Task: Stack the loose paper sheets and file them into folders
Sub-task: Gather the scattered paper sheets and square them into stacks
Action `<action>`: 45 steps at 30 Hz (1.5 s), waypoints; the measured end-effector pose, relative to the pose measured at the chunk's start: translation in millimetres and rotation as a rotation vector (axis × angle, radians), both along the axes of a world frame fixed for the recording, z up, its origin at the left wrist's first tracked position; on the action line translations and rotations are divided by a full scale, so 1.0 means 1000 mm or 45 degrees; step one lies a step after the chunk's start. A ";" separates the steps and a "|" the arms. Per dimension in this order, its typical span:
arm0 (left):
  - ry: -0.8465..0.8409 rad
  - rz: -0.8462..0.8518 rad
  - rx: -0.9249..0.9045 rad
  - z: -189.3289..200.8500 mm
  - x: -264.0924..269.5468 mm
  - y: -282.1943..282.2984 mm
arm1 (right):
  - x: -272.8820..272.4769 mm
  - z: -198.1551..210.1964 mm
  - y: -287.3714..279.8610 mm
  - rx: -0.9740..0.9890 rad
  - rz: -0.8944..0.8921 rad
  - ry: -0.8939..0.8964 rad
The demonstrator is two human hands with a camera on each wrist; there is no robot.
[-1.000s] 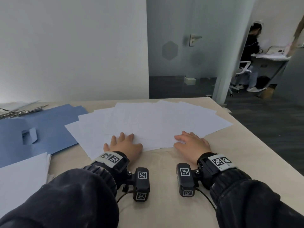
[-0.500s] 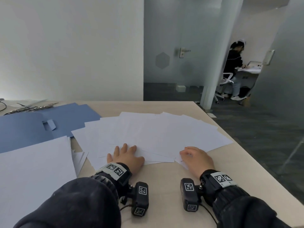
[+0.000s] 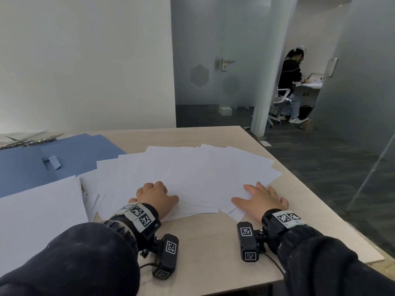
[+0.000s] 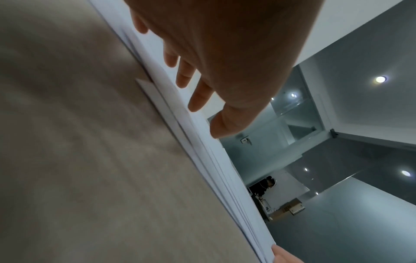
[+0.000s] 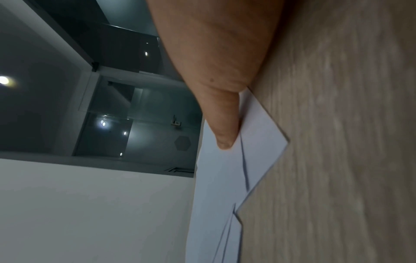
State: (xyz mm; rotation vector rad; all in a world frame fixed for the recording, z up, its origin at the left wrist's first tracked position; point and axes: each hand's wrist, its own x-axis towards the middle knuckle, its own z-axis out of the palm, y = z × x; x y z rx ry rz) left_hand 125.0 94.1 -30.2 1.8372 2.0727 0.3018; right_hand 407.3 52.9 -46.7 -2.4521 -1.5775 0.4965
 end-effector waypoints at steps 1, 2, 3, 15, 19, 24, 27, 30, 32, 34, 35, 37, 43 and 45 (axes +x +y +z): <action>-0.025 0.000 0.016 0.002 0.003 0.005 | 0.000 0.000 0.001 -0.005 0.015 0.003; -0.060 -0.004 0.022 0.004 0.005 0.011 | 0.000 -0.001 0.002 -0.002 0.027 0.003; -0.098 -0.009 0.016 0.006 0.009 0.016 | 0.001 -0.001 0.004 0.007 0.036 0.005; -0.273 0.091 -0.125 0.023 0.042 0.084 | 0.018 -0.007 0.033 0.221 0.074 0.022; -0.144 0.112 -0.162 0.022 0.045 0.098 | 0.022 -0.005 0.042 0.227 0.108 0.019; -0.118 0.122 -0.259 0.013 0.052 0.112 | 0.026 -0.006 0.045 0.195 0.194 0.063; -0.104 0.156 -0.253 0.015 0.055 0.116 | 0.026 -0.005 0.046 0.177 0.226 0.065; -0.124 0.158 -0.261 0.018 0.058 0.119 | 0.026 -0.004 0.045 0.171 0.236 0.062; -0.198 0.167 -0.239 0.020 0.060 0.121 | 0.027 -0.004 0.044 0.178 0.240 0.074; -0.267 0.184 -0.189 0.023 0.061 0.122 | 0.027 -0.004 0.044 0.181 0.243 0.085; -0.280 0.185 -0.181 0.024 0.060 0.121 | 0.026 -0.004 0.044 0.179 0.244 0.087; -0.275 0.156 -0.195 0.025 0.060 0.121 | 0.026 -0.003 0.045 0.179 0.245 0.085; -0.231 0.026 -0.074 0.024 0.064 0.121 | 0.028 -0.004 0.046 0.250 0.190 0.116; -0.205 0.018 -0.068 0.024 0.063 0.119 | 0.030 -0.005 0.049 0.313 0.065 0.107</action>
